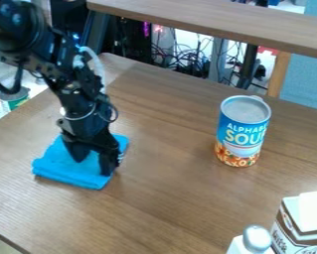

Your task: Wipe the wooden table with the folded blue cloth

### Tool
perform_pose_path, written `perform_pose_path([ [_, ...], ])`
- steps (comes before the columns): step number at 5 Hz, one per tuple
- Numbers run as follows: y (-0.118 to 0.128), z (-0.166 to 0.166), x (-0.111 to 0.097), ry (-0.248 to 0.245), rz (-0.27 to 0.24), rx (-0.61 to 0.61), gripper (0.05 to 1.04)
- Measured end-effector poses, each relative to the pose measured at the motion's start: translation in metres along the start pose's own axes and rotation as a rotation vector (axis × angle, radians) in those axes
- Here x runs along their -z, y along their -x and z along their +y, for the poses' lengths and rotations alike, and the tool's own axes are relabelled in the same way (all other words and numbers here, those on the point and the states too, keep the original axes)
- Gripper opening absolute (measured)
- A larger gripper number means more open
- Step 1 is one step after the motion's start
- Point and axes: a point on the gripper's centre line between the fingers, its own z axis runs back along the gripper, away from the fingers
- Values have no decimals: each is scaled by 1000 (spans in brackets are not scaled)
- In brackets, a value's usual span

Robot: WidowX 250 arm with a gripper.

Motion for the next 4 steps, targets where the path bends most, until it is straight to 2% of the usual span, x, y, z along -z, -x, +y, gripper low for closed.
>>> perform_pose_path([
  [2, -42, -11, 7, -24, 7, 29, 1001],
  [4, -90, -25, 13, -19, 15, 53, 1001],
])
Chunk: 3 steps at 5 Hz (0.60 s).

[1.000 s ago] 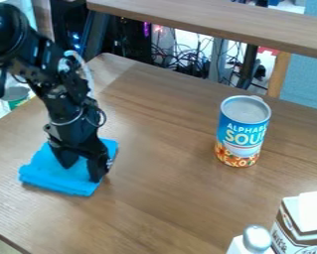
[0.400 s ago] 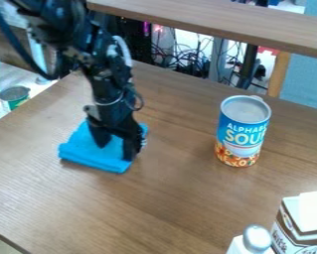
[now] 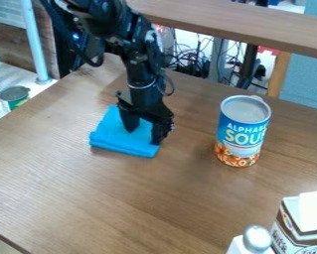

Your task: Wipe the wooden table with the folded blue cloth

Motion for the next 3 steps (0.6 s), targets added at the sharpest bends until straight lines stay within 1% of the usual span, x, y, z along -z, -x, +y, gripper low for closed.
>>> perform_pose_path([
  [1, -18, -1, 6, 12, 18, 11, 1001],
  [2, -25, 1, 8, 11, 26, 9, 1001],
  [3, -19, 0, 9, 9, 16, 14, 1001],
])
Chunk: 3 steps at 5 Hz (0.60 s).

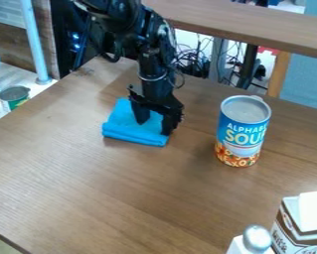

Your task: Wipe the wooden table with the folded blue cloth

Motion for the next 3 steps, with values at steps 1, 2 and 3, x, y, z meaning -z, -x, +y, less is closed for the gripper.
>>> perform_pose_path([
  [1, 30, -8, -6, -1, 5, 20, 1001],
  [2, 60, -15, -11, 0, 11, 36, 1001],
  [3, 94, -19, -18, -7, 6, 65, 1001],
])
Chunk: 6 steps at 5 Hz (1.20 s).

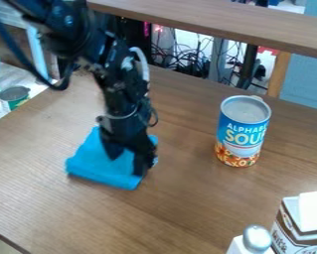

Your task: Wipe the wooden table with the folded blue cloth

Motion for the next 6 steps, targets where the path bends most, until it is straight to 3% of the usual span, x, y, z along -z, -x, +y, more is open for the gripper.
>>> perform_pose_path([
  [3, 49, -8, -6, -67, -49, 73, 1001],
  [4, 50, -10, -6, -56, -43, 74, 1001],
  [5, 38, -11, -3, -30, -3, 88, 1000],
  [6, 9, -8, 2, -7, -7, 79, 1000],
])
